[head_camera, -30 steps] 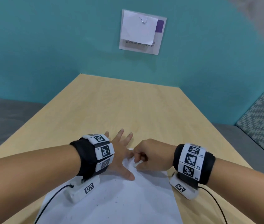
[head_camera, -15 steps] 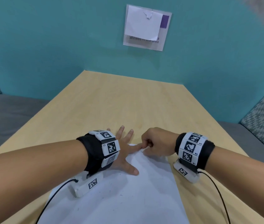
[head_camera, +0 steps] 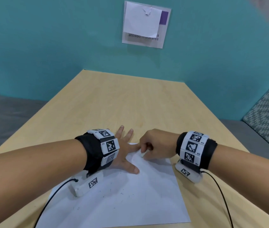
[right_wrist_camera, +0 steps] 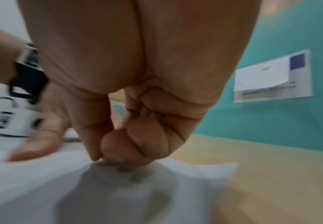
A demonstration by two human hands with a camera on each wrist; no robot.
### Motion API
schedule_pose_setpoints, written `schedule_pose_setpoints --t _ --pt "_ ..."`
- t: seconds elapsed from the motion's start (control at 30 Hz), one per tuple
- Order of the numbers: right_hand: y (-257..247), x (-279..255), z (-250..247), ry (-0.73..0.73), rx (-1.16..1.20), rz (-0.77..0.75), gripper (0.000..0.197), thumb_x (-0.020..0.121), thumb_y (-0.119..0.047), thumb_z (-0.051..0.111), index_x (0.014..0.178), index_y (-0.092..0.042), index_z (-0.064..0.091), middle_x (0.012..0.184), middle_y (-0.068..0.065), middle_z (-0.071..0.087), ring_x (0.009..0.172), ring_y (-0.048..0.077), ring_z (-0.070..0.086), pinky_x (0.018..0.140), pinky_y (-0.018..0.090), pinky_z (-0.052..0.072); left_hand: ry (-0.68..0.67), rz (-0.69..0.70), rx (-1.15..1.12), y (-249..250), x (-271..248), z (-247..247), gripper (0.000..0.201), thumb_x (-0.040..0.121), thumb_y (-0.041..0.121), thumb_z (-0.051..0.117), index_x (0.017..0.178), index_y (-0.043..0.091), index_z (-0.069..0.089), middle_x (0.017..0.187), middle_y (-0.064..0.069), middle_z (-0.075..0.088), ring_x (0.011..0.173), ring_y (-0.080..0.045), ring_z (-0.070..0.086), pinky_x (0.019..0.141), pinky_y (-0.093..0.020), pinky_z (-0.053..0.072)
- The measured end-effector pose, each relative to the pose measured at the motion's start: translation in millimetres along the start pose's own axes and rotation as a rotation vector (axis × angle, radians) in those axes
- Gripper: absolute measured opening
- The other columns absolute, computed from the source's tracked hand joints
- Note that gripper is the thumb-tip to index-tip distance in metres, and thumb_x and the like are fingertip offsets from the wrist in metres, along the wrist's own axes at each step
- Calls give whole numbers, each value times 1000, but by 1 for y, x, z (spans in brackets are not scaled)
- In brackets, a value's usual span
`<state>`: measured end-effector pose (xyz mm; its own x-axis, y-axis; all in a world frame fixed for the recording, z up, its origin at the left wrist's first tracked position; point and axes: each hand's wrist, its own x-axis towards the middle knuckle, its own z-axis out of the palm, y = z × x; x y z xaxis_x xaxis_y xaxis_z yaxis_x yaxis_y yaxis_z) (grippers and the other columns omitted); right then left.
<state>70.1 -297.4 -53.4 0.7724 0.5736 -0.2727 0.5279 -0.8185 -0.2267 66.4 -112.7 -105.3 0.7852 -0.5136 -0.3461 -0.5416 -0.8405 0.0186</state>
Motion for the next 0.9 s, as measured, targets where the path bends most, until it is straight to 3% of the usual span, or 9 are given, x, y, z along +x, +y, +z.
schedule_pose_setpoints --t 0.07,0.2,0.33,0.5,0.63,0.8,0.9 --pt "7 2 -3 26 4 40 6 80 -22 69 79 -21 64 65 -13 53 58 3 48 59 20 38 -2 -11 2 0 0 1 98 74 88 46 145 61 -16 162 -4 -26 143 -39 -34 109 -70 -10" --pt "-12 -8 13 -48 46 -69 9 81 -23 67 87 -17 65 65 -13 53 57 3 48 59 19 41 -7 13 -19 0 -1 -2 92 76 85 49 147 62 -6 162 -6 -26 142 -41 -34 108 -71 -9" --pt "13 -5 -1 26 20 53 10 81 -24 68 89 -18 66 67 -13 53 59 3 48 62 22 40 6 -15 -16 0 0 1 100 74 87 48 146 60 -16 163 -4 -26 142 -39 -35 108 -70 -11" --pt "-7 -11 14 -41 38 -68 8 81 -24 67 87 -19 65 65 -15 53 56 1 49 56 11 37 1 16 -36 0 -2 -2 94 77 84 49 142 65 -17 163 -6 -25 142 -40 -34 109 -70 -10" --pt "17 -5 -3 31 19 77 8 81 -24 69 86 -19 65 66 -13 53 58 3 47 60 19 38 6 -20 -9 0 1 2 101 73 88 46 147 58 -15 163 -3 -26 142 -38 -35 108 -70 -11" --pt "-2 -11 10 -39 27 -36 5 82 -23 67 84 -21 64 65 -13 54 58 4 49 57 15 38 -1 7 -22 -2 2 1 97 74 87 47 138 66 -22 163 -5 -25 142 -40 -34 108 -71 -10" --pt "16 -8 0 8 23 55 6 81 -24 68 83 -21 63 65 -12 52 58 5 47 56 17 37 1 -9 0 -2 3 3 100 72 89 45 143 62 -19 163 -3 -25 143 -38 -35 109 -70 -11"
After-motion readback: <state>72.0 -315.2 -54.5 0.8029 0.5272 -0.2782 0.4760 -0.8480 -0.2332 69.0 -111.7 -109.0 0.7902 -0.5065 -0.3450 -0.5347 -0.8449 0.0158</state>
